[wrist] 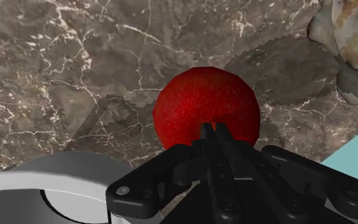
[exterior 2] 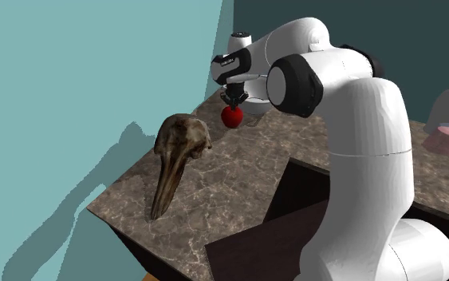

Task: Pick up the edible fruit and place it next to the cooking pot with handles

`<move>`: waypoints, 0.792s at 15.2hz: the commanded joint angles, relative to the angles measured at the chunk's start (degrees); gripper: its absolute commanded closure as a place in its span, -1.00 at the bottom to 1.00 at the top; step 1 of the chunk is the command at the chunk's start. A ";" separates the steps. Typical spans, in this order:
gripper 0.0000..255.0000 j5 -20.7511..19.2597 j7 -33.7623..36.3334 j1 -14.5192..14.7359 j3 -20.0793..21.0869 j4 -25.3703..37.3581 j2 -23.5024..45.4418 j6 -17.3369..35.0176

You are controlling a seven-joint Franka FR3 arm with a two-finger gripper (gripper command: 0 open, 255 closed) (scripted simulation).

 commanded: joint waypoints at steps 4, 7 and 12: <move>1.00 -0.12 0.08 0.08 -0.08 -0.46 1.60 2.11; 1.00 -0.12 0.08 0.08 -0.08 -0.45 1.61 2.11; -1.00 -0.12 0.08 0.08 -0.08 -0.45 1.61 2.10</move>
